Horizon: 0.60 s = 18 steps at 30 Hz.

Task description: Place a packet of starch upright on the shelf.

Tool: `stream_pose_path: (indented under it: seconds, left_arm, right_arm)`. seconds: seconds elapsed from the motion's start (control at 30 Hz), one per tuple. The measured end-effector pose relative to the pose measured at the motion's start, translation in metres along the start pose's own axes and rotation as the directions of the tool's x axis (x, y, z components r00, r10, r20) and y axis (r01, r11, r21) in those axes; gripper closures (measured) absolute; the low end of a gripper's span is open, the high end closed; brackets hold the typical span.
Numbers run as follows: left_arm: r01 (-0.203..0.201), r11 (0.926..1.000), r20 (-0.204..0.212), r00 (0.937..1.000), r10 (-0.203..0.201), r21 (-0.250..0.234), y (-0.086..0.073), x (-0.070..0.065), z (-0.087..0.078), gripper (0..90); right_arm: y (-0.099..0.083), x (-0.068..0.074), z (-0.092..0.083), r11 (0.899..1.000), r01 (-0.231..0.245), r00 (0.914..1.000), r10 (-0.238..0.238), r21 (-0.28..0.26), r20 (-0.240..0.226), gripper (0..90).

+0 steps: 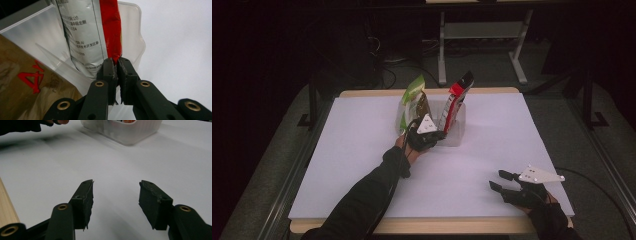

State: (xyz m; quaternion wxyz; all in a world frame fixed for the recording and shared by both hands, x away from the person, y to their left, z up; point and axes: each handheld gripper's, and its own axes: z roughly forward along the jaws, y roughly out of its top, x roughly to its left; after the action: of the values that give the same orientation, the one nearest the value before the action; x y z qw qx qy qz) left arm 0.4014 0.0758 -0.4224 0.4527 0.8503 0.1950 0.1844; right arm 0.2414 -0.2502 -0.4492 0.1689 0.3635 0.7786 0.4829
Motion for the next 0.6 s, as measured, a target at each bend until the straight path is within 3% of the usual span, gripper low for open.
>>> stream_pose_path:
  seconds: [0.1,0.2,0.3,0.6]
  left_arm:
    - [0.017,0.9998,0.008,0.9998,-0.017,-0.008,-0.001,0.002,-0.001,84.3]
    - [-0.006,0.9993,-0.012,0.9999,0.006,-0.037,-0.001,-0.001,-0.006,82.0]
    - [0.003,0.9970,-0.010,0.9999,-0.004,-0.078,0.000,0.000,-0.017,74.1]
    - [0.001,0.9937,0.018,0.9998,0.001,-0.112,-0.003,0.000,-0.042,62.1]
  right_arm:
    - [0.000,0.000,0.000,1.000,0.000,1.0000,0.000,-0.002,-0.001,44.3]
    - [0.000,0.000,0.000,1.000,0.000,1.0000,0.000,0.000,0.001,44.0]
    - [0.001,0.000,-0.002,1.000,0.007,0.9999,-0.007,-0.006,0.010,44.0]
    - [0.004,0.001,-0.005,0.999,0.036,0.9988,-0.036,-0.016,0.034,45.3]
